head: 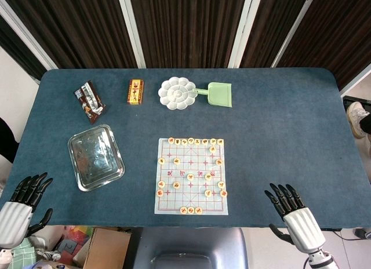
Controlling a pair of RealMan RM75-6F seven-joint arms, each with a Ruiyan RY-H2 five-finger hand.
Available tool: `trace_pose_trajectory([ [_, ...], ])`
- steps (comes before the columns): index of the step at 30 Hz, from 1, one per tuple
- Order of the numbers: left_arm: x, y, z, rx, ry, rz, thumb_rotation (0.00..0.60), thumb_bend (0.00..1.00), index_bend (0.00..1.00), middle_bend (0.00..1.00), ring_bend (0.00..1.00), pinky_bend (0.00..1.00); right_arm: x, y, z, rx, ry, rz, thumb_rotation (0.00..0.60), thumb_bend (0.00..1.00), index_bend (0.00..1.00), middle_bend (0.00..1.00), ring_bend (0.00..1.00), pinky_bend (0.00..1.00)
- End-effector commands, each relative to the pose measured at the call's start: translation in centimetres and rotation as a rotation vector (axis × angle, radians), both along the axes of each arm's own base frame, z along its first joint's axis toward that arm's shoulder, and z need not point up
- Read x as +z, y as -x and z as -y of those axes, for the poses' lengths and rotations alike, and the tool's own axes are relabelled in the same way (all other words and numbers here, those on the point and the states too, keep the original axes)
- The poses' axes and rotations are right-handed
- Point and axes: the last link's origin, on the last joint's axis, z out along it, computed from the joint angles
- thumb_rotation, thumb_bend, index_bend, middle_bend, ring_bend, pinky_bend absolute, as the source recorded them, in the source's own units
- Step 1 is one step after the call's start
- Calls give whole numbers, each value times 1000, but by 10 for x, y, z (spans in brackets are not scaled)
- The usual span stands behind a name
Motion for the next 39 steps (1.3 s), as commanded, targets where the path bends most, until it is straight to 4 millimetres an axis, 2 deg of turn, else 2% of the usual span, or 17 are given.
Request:
trace_pose_trajectory([
  [1, 0, 1, 0, 2, 1, -1, 600, 417, 0, 0, 0, 80, 0, 0, 0, 0, -1, 0, 600, 373, 9, 0, 0, 0],
  [6, -1, 0, -2, 3, 4, 2, 600, 417, 0, 0, 0, 80, -2, -1, 5, 13, -3, -5, 600, 373, 10, 0, 0, 0],
  [10, -2, -1, -1, -1, 8, 2, 600, 416, 0, 0, 0, 80, -11, -9, 19, 66, -23, -20, 600, 374, 38, 0, 0, 0],
  [17, 1, 1, -2, 9, 4, 12, 600, 416, 0, 0, 0, 81, -34, -63, 75, 200, -147, -62, 600, 373, 170, 0, 0, 0],
  [19, 3, 2, -2, 11, 1, 19, 600, 416, 0, 0, 0, 80, -46, -80, 91, 242, -183, -73, 600, 373, 253, 0, 0, 0],
  [26, 12, 5, -2, 24, -19, 41, 600, 417, 0, 0, 0, 80, -90, -118, 127, 314, -300, -143, 600, 386, 404, 0, 0, 0],
  [32, 17, 6, 0, 16, -32, 65, 600, 416, 0, 0, 0, 80, -117, -125, 143, 341, -295, -243, 600, 392, 471, 0, 0, 0],
  [39, 19, 8, 1, 18, -35, 69, 600, 415, 0, 0, 0, 80, -130, -117, 148, 340, -287, -316, 600, 395, 498, 0, 0, 0],
])
